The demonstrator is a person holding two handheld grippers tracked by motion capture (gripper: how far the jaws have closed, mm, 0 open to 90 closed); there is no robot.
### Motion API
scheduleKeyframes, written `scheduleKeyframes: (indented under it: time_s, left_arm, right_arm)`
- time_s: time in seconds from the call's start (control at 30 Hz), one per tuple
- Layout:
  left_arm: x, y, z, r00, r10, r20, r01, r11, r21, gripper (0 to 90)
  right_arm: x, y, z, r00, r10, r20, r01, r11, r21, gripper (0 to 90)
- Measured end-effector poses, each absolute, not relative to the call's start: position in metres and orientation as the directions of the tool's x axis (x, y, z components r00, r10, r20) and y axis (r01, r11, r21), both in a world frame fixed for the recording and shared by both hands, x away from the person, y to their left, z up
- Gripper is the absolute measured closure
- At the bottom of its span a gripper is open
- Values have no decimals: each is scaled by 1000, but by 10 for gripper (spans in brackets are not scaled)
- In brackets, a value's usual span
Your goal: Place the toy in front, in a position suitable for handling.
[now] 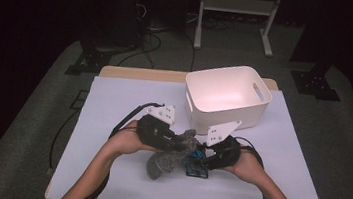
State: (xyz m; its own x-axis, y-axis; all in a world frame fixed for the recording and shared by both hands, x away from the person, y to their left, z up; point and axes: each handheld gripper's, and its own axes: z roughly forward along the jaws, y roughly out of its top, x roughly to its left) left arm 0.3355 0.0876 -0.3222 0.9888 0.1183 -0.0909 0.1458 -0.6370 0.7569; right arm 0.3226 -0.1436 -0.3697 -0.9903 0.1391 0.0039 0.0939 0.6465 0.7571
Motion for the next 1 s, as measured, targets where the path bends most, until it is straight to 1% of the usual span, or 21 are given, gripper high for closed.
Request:
scheduleKeyframes:
  time_s: [0.07,0.1,0.17,0.27,0.5,0.6,0.7,0.87,1.0]
  left_arm:
    - [336,84,-321,989,118,-88,144,-641,754,789]
    - [336,83,-321,990,111,-90,141,-642,753,789]
    - [335,79,-320,991,99,-89,132,-642,755,789]
    - [336,79,-321,991,96,-93,134,-643,754,787]
    - [340,88,-340,982,132,-136,189,-645,741,786]
    - [342,88,-341,981,120,-153,194,-632,750,787]
    - [341,85,-333,983,112,-144,183,-632,754,787]
    - [338,73,-315,992,78,-104,129,-643,755,787]
    - [336,63,-311,995,57,-88,104,-654,749,787]
  right_arm:
    - [322,-149,-368,-989,146,-1,96,655,749,590]
    - [322,-151,-368,-989,150,3,102,658,746,609]
    - [321,-156,-368,-989,145,16,108,655,748,614]
    - [319,-160,-368,-990,142,3,97,655,749,614]
    - [319,-171,-372,-987,160,21,119,636,762,614]
    - [318,-173,-373,-986,164,22,122,630,767,614]
    - [317,-172,-372,-987,162,13,114,632,767,614]
    - [313,-166,-373,-988,154,-5,95,636,766,612]
    - [312,-166,-372,-988,155,-14,89,639,764,612]
